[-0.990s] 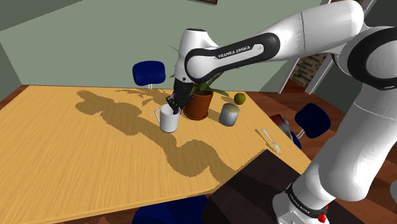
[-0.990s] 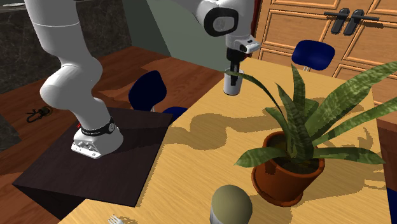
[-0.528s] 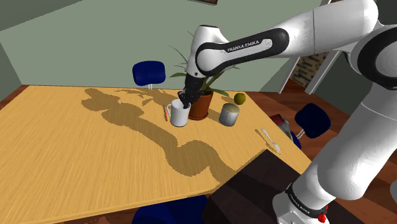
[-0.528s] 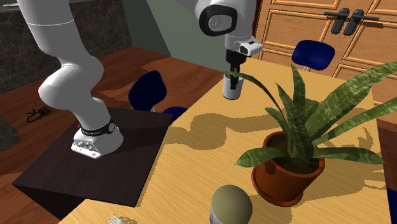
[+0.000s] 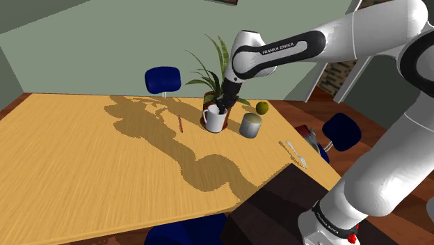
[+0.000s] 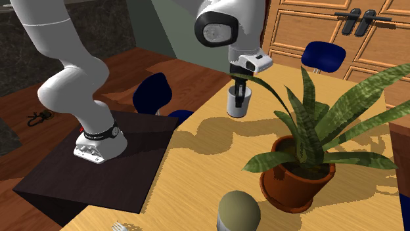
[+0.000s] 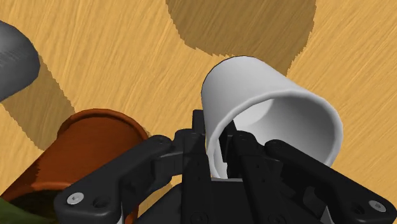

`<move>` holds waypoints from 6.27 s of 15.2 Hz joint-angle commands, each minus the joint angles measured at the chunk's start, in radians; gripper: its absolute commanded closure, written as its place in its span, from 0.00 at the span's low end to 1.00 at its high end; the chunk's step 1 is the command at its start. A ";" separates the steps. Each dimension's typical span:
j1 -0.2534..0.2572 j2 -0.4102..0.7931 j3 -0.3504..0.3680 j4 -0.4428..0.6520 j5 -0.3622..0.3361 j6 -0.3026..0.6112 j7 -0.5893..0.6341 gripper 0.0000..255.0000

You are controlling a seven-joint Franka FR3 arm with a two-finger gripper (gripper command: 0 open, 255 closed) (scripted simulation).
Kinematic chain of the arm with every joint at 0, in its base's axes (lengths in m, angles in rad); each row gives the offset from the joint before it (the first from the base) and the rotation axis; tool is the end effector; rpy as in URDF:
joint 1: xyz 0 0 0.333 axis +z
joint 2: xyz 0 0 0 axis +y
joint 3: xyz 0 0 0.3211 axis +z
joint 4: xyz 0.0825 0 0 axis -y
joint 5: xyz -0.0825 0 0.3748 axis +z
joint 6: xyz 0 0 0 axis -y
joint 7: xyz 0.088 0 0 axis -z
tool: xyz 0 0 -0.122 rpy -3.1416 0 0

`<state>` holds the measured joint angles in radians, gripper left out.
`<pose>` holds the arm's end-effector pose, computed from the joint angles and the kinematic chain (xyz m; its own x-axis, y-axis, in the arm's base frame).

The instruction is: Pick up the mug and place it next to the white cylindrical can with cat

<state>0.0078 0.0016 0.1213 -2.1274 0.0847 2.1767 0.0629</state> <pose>0.5334 0.0735 0.4079 0.9990 0.0180 0.0413 0.0211 -0.9970 -0.0747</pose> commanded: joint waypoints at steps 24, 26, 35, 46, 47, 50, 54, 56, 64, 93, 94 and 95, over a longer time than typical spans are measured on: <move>-0.305 0.113 -0.301 0.164 0.037 -0.102 -0.618 1.00; -0.331 0.147 -0.319 0.208 0.045 -0.118 -0.664 1.00; -0.437 0.305 -0.369 0.411 0.090 -0.184 -0.824 1.00; -0.440 0.361 -0.361 0.338 0.113 -0.058 -0.847 1.00; -0.441 0.367 -0.360 0.333 0.116 -0.047 -0.849 1.00; -0.442 0.386 -0.356 0.318 0.124 -0.014 -0.857 1.00; -0.445 0.414 -0.351 0.302 0.136 0.028 -0.867 1.00; -0.447 0.429 -0.348 0.296 0.142 0.049 -0.872 1.00; -0.455 0.494 -0.336 0.279 0.168 0.129 -0.894 1.00; -0.347 0.319 -0.232 0.057 -0.239 0.250 -1.554 0.00; -0.347 0.319 -0.232 0.057 -0.239 0.250 -1.554 0.00; -0.347 0.319 -0.232 0.057 -0.239 0.250 -1.554 0.00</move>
<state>-0.3388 0.3192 -0.1109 -2.0704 -0.1542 2.4250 -1.4916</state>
